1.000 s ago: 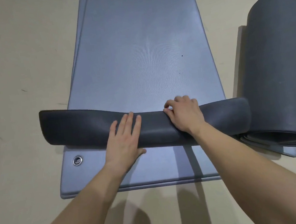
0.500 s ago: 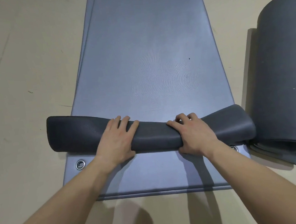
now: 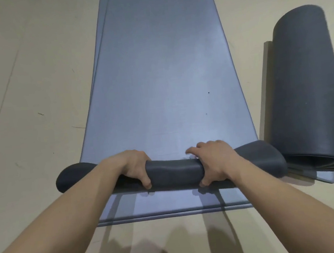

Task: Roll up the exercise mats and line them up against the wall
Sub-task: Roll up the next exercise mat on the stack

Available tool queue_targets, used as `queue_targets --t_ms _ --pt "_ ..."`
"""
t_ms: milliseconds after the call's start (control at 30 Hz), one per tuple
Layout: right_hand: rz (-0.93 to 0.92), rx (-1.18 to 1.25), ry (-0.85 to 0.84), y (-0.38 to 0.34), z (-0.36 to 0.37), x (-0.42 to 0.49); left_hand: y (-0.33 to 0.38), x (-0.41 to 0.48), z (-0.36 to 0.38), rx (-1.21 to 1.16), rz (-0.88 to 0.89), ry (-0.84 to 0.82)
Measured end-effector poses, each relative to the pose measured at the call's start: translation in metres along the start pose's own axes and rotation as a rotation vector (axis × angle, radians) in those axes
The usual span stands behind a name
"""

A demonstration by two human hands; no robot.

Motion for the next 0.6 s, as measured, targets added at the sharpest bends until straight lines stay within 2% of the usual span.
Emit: queue_targets --t_ms 67,133,200,267,367,433,533,600 --pt "0.028 -0.146 0.121 -0.016 0.024 -0.007 -0.001 0.010 0.000 -0.052 -0.009 -0.058" --pt "0.079 -0.196 0.142 -0.023 0.046 -0.007 0.000 0.014 -0.004 -0.076 -0.019 -0.092" --pt "0.095 -0.167 0.150 -0.015 0.041 0.001 -0.001 0.010 -0.009 -0.062 -0.006 -0.053" --pt "0.068 -0.101 0.111 -0.002 0.017 0.014 -0.002 0.000 -0.010 -0.033 0.029 0.131" --pt "0.019 0.003 -0.043 0.011 -0.014 0.030 -0.002 -0.021 0.020 0.056 0.086 0.644" --pt "0.004 0.087 -0.128 0.014 -0.025 0.039 0.004 -0.023 0.050 0.203 0.050 0.869" --pt "0.008 0.154 -0.136 0.018 -0.031 0.046 0.009 -0.001 0.057 0.241 0.007 0.983" --pt "0.030 0.012 0.040 0.017 -0.018 0.035 0.012 0.007 0.042 0.234 0.001 0.978"
Point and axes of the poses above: each hand's wrist, its own x-axis towards the middle knuckle, its own z-axis out of the palm, y = z × x, the point moved 3 cm from there along x, towards the middle knuckle, and after that the axes turned 14 degrees about -z, right-handed, at the moved point
